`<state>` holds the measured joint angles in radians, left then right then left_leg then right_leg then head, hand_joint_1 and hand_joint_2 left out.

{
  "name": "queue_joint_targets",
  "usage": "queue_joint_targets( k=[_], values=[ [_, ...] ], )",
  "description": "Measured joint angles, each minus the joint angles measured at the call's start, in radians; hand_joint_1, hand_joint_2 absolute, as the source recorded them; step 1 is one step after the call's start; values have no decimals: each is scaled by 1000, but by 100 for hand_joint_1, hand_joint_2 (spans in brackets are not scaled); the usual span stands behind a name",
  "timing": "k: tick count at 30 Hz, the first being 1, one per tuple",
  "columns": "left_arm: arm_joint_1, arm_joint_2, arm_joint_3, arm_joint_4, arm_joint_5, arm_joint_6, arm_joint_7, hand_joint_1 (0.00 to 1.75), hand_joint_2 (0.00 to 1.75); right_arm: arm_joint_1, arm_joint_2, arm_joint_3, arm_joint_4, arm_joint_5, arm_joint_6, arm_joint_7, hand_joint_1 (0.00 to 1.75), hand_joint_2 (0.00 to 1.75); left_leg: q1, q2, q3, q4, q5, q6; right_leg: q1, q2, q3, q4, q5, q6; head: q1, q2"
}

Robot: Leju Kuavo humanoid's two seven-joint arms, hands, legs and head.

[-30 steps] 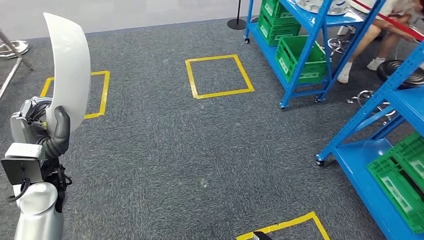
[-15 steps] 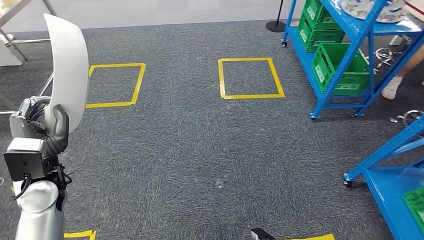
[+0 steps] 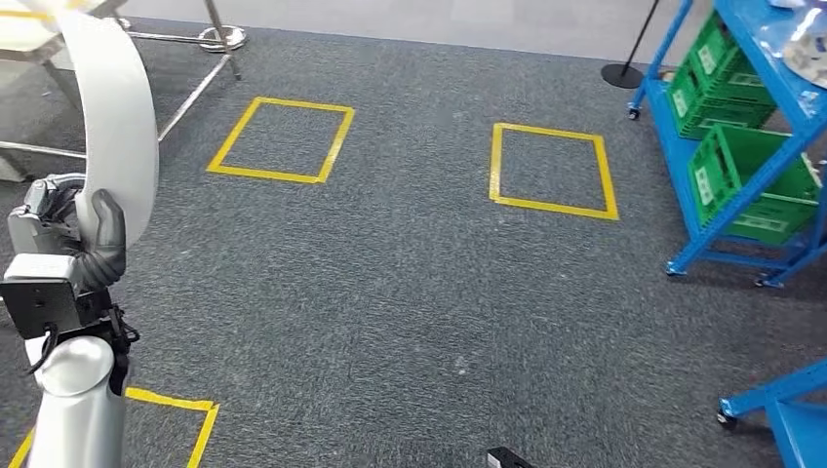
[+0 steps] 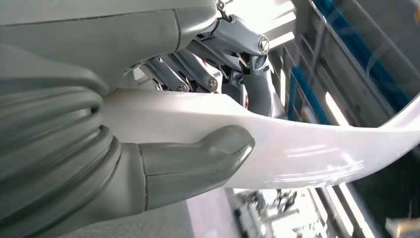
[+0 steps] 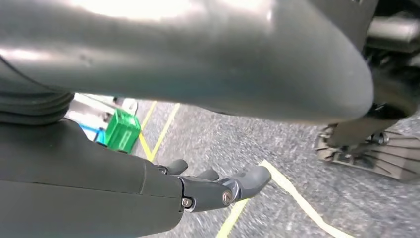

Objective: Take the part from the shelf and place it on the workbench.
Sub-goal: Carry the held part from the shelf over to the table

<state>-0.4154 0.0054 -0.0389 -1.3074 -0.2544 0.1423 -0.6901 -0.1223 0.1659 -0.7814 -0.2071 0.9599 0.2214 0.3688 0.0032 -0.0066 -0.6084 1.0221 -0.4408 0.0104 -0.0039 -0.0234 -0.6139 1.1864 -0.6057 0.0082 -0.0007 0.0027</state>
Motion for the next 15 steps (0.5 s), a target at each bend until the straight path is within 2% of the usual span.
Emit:
queue_joint_targets(
  k=[1,2,3,4,5,7,8,9,11,12,13,15],
  values=[
    [-1,-2,0,3,3,3,-2,175,175,3,0,0,0,1,0,-3,0,0,0,-14,-1,1,0,1,-1,13,-36,69,-26,1,2,0],
    [-1,-3,0,5,6,5,-3,175,175,5,0,0,0,1,0,-3,0,0,0,-29,-2,2,0,2,-1,18,-65,118,-37,1,2,0],
    [-1,-4,0,8,8,6,-4,175,175,7,0,0,0,1,1,-2,0,0,0,-44,-3,4,0,2,-2,20,-78,134,-30,0,2,0],
    [-1,-4,0,11,9,7,-4,175,175,7,0,1,0,1,1,-1,0,0,0,-60,-3,6,0,1,-3,23,-72,108,-2,-1,2,0],
    [-1,-4,0,13,10,7,-4,175,175,7,0,1,0,3,1,-1,0,0,1,-75,-3,8,0,-2,-5,31,-47,47,37,-2,2,0],
    [-3,-4,0,15,10,8,-5,175,175,6,0,4,0,8,0,-3,0,0,3,-103,-6,13,0,-11,-12,76,10,-85,95,-1,2,0],
    [-3,-4,0,15,11,8,-5,175,175,5,0,6,0,12,0,-7,0,0,4,-115,-9,14,1,-18,-13,93,26,-122,106,-2,2,0],
    [-3,-3,0,14,11,9,-5,175,175,6,0,8,0,17,0,-11,0,0,5,-127,-12,13,3,-26,-12,102,32,-137,106,-4,2,0],
    [2,-1,-1,11,15,10,-4,175,175,5,-1,14,0,25,1,-10,0,0,7,-144,-19,8,9,-41,-9,79,35,-142,111,-16,2,0],
    [4,1,-1,9,18,11,-4,175,175,5,-1,16,0,30,3,-6,0,0,6,-129,-23,12,6,-46,-9,67,37,-146,114,-23,1,0],
    [5,2,-1,8,21,13,-4,175,175,5,-1,18,0,35,6,-4,0,0,4,-99,-35,34,-9,-50,-9,54,40,-151,117,-30,-2,0],
    [3,4,-4,7,28,15,-2,175,175,8,-2,25,0,47,13,-3,0,0,1,-27,-83,140,-69,-56,-6,26,41,-155,119,-41,-7,0]
  ],
)
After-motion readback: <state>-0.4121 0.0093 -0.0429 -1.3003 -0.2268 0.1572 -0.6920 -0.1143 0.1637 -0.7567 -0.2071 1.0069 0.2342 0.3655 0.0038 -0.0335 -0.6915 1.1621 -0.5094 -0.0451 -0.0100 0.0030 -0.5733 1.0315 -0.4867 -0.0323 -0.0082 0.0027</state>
